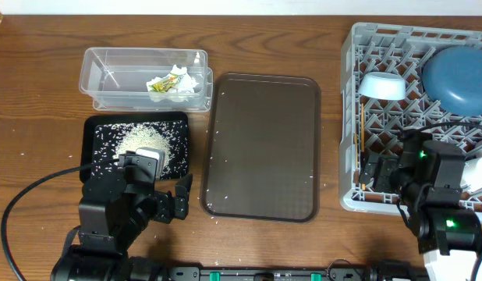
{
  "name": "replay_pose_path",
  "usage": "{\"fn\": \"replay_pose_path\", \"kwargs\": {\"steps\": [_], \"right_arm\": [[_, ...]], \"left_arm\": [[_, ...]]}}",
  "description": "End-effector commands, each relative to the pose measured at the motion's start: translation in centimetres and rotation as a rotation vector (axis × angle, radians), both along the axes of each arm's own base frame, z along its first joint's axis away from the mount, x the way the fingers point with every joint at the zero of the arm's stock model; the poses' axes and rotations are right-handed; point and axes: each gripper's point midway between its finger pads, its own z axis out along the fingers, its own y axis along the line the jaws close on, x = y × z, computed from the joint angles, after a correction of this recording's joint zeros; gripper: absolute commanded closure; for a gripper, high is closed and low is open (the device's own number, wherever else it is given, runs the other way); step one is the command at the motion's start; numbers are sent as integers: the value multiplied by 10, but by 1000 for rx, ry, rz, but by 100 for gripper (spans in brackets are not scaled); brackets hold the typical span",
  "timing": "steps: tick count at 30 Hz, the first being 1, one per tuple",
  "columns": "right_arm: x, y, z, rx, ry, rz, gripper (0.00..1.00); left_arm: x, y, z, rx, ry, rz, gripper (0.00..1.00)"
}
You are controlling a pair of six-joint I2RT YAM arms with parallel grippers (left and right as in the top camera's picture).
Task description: Sort waste into correct bins and load items into the dishwasher rack
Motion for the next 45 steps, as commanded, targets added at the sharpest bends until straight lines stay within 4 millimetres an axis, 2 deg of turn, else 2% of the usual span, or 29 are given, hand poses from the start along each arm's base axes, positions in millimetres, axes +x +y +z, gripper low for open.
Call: {"fn": "replay_pose_path", "kwargs": {"steps": [1, 4, 6, 15, 19, 20, 45], "right_arm": [[0, -6, 18, -30, -101, -25, 1], [-4, -11, 42, -69, -267, -38, 1], [-10, -11, 50, -91, -393, -32, 1], [-21, -8, 24, -90, -728, -36, 1], [-14, -8, -12, -88, -672, -34, 1], [-13, -9, -16, -90, -670, -38, 1], [-12, -9, -18, -90, -664, -38, 1]], "left_arm": [[1, 3, -3, 16, 4, 9, 2], [1, 3, -3, 16, 4, 9, 2], [1, 3, -3, 16, 4, 9, 2], [1, 3, -3, 16, 4, 9, 2], [1, 3, -3, 16, 4, 9, 2], [1, 3, -3, 16, 4, 9, 2], [1, 3, -3, 16, 4, 9, 2]]}}
